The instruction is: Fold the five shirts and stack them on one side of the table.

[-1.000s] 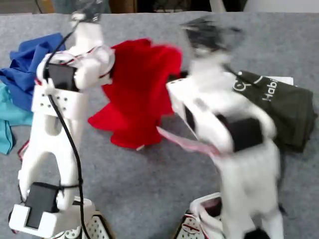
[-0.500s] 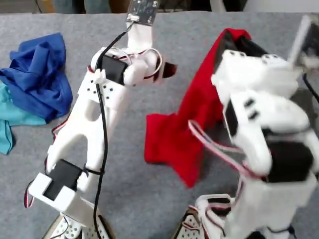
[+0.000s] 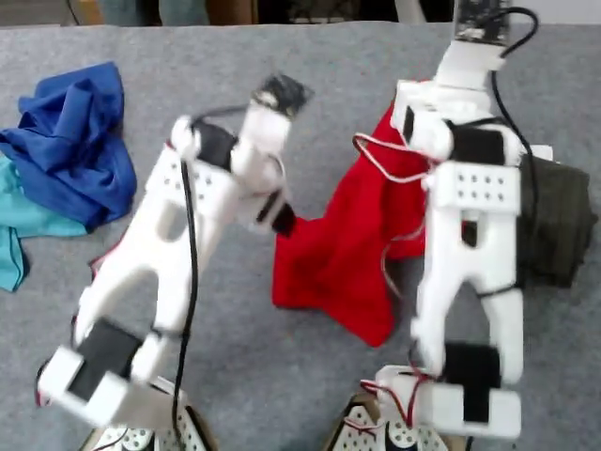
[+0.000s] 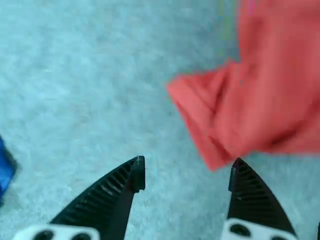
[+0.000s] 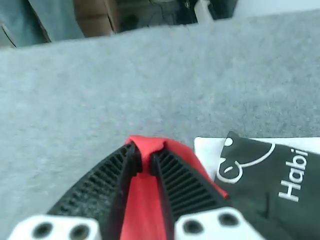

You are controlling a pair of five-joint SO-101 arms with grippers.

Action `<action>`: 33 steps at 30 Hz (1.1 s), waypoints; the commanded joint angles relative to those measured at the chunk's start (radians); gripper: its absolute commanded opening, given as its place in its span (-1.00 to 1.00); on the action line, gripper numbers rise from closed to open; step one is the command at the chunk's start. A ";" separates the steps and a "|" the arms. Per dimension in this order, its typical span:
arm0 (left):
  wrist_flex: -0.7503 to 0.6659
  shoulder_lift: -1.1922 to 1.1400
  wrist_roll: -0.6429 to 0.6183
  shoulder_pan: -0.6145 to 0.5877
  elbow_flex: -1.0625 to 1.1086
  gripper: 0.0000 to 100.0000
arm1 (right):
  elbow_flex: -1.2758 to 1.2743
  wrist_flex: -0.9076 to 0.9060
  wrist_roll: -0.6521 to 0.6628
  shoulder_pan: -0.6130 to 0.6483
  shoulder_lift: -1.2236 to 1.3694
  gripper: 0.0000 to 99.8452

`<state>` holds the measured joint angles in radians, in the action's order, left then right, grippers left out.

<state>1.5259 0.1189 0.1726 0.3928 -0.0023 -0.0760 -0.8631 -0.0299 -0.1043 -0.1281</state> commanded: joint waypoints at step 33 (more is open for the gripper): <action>-0.749 -0.201 -0.276 0.318 0.438 -0.84 | 0.217 0.367 -0.176 -0.381 0.453 -0.97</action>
<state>0.7787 -0.1097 -0.0621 0.7472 0.4611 0.0852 -0.5178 -0.2002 -0.4787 0.3307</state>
